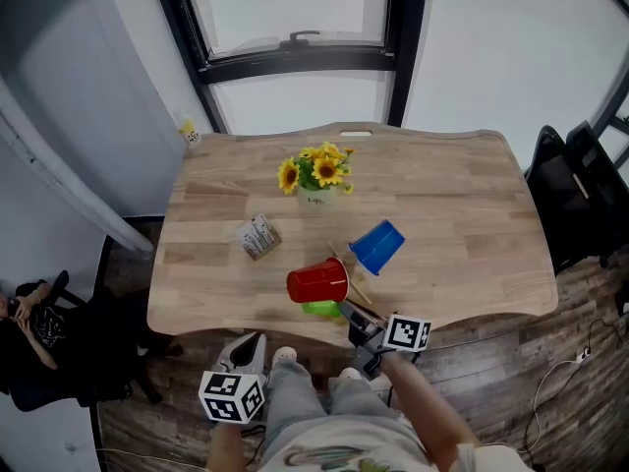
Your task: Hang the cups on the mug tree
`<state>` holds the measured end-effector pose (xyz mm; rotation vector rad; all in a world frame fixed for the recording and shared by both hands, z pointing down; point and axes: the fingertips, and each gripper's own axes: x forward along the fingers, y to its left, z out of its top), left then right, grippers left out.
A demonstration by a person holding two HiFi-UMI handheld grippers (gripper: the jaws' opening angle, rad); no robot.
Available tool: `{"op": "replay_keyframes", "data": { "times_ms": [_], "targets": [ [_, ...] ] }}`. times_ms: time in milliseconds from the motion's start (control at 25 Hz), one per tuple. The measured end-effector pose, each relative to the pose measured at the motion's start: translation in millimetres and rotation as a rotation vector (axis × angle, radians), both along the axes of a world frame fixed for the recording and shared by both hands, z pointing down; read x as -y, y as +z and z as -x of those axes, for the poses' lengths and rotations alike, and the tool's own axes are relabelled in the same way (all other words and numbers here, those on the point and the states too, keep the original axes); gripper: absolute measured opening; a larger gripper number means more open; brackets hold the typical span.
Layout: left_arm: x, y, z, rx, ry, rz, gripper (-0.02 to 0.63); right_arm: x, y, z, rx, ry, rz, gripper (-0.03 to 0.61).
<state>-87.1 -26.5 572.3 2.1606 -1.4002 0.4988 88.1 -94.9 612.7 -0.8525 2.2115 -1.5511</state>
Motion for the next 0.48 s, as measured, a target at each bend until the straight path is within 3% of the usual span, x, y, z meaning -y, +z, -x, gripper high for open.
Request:
{"op": "replay_keyframes", "data": {
  "times_ms": [480],
  "targets": [
    [9, 2, -12, -0.014, 0.031, -0.001, -0.002, 1, 8, -9, -0.203, -0.014, -0.068, 0.056]
  ]
}}
